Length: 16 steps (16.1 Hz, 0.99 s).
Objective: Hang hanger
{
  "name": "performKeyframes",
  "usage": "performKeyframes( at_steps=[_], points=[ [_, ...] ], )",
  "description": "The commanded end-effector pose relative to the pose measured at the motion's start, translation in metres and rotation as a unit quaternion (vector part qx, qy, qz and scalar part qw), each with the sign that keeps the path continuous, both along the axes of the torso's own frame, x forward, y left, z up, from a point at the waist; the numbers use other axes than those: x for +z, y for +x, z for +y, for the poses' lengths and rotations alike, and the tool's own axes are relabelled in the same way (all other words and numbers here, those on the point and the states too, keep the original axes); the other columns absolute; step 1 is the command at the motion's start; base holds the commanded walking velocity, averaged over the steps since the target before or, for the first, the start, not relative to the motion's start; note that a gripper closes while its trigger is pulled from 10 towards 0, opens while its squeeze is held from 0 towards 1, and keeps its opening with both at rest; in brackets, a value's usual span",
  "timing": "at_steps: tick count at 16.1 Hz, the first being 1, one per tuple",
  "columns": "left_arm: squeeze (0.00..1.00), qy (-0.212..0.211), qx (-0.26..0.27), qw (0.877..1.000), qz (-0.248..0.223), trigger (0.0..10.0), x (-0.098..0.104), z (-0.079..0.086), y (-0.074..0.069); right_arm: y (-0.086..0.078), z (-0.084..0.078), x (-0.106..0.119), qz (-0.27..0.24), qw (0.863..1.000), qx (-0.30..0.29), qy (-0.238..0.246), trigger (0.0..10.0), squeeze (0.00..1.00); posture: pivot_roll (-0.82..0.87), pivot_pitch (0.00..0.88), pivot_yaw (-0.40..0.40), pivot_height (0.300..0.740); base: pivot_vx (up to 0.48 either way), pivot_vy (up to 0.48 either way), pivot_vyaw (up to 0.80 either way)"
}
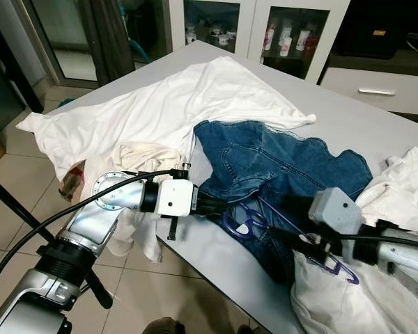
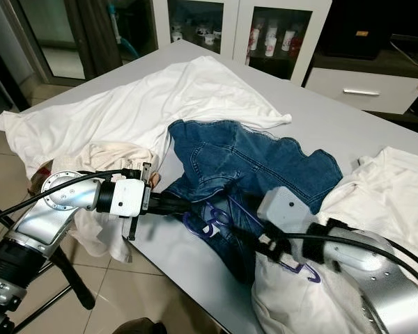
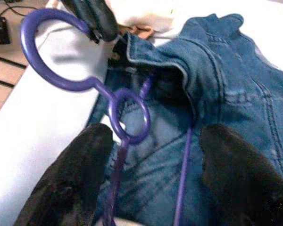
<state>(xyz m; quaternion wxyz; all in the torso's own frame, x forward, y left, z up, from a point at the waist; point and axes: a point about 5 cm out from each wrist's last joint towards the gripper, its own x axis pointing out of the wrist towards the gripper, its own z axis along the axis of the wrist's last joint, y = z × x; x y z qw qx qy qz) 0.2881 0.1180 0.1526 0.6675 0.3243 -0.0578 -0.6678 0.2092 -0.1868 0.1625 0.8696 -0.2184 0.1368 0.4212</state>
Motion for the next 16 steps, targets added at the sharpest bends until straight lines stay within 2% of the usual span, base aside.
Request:
performKeyframes(
  at_steps=[1, 3, 4, 5, 6, 9, 12, 15, 16],
  points=[
    [0.00, 0.004, -0.007, 1.000, -0.003, 0.0, 0.000, 0.000, -0.002, -0.001, -0.013, 0.006, -0.010, 1.000, -0.008, -0.011, 10.0, 0.00, -0.04, 0.084, 0.007, 0.740, 0.000, 0.000, 0.00],
    [0.00, 0.004, -0.006, 1.000, -0.003, 0.0, 0.000, 0.000, -0.002, -0.011, -0.023, 0.010, -0.012, 0.999, 0.007, -0.031, 10.0, 0.00, -0.04, 0.084, 0.007, 0.740, 0.000, 0.000, 0.00],
    [0.00, 0.004, -0.006, 1.000, -0.003, 0.0, 0.000, 0.000, -0.002, -0.014, -0.023, 0.011, -0.012, 0.999, 0.013, -0.033, 10.0, 0.00, -0.04, 0.084, 0.007, 0.740, 0.000, 0.000, 0.00],
    [0.00, 0.005, -0.006, 1.000, -0.003, 0.0, 0.000, 0.000, -0.001, -0.025, -0.014, 0.013, -0.001, 0.999, 0.048, -0.007, 10.0, 0.00, -0.05, 0.083, 0.006, 0.740, 0.000, 0.000, 0.00],
    [0.00, 0.004, -0.007, 1.000, -0.003, 0.0, 0.000, -0.001, -0.001, -0.028, -0.008, 0.013, 0.005, 0.998, 0.063, 0.006, 10.0, 0.00, -0.05, 0.083, 0.006, 0.740, 0.000, 0.000, 0.00],
    [0.00, 0.003, -0.011, 1.000, -0.003, 0.0, 0.000, -0.004, -0.001, -0.029, 0.002, 0.004, 0.022, 0.996, 0.082, 0.025, 10.0, 0.00, -0.06, 0.083, 0.009, 0.740, 0.000, 0.000, 0.00],
    [0.00, 0.003, -0.011, 1.000, -0.003, 0.0, 0.000, -0.004, -0.001, -0.029, 0.002, 0.004, 0.022, 0.996, 0.082, 0.025, 10.0, 0.00, -0.06, 0.083, 0.009, 0.740, 0.000, 0.000, 0.00],
    [0.00, 0.003, -0.007, 1.000, -0.003, 0.0, 0.000, -0.003, -0.001, -0.010, 0.027, -0.017, 0.015, 0.995, 0.088, 0.040, 10.0, 0.00, -0.06, 0.085, 0.010, 0.740, 0.000, 0.000, 0.00],
    [0.00, 0.003, -0.005, 1.000, -0.003, 0.0, 0.000, -0.002, -0.001, -0.006, 0.031, -0.020, 0.010, 0.996, 0.084, 0.040, 10.0, 0.00, -0.06, 0.085, 0.010, 0.740, 0.000, 0.000, 0.00]
  ],
)
